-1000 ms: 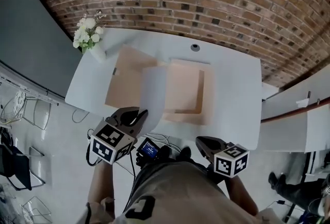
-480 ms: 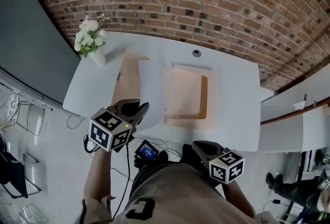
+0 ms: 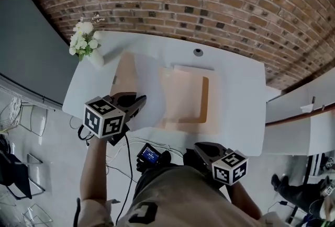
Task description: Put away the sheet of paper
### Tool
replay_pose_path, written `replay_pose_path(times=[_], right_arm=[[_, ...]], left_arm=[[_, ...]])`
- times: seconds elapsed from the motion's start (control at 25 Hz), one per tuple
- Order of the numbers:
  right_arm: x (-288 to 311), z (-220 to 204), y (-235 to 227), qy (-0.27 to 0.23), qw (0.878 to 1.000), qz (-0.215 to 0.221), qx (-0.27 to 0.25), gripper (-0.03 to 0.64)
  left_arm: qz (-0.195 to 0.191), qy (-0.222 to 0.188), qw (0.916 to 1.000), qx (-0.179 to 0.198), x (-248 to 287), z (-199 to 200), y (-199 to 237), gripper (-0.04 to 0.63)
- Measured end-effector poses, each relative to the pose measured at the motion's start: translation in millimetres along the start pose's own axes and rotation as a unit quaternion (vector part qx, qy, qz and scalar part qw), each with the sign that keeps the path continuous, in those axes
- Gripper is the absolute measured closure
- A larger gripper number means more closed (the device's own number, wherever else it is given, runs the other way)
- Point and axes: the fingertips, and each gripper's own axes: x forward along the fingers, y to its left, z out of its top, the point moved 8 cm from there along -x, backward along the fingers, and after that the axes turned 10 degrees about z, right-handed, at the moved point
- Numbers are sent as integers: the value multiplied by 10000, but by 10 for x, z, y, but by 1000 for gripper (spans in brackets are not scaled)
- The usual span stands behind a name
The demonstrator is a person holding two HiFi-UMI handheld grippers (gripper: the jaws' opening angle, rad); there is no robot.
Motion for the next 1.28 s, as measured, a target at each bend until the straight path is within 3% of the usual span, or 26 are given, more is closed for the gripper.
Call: replay_pose_path(times=[0.16, 0.28, 0.44, 0.72, 1.08, 1.28], right_arm=[[-106, -25, -131, 29, 9999, -18, 121, 595], [-162, -68, -200, 86, 9997, -102, 180, 595], [-181, -99, -193, 270, 9995, -163, 25, 595], [-207, -122, -185, 344, 9991, -240, -92, 595], [-173, -168, -171, 485, 9984, -271, -128, 595], [-125, -130, -165, 510, 9981, -306, -182, 595]], left_arm=[[-259, 22, 9960, -860, 162, -68, 244, 581], [-453, 86, 9868, -1554, 333, -232, 432, 581], [-225, 444, 9791, -1971, 531, -518, 704, 581], [249, 1227, 9735, -1914, 804, -822, 988, 581], [1090, 1775, 9661, -1524, 973, -1053, 1215, 581], [1414, 1820, 9666, -1124, 1086, -1153, 1255, 581]])
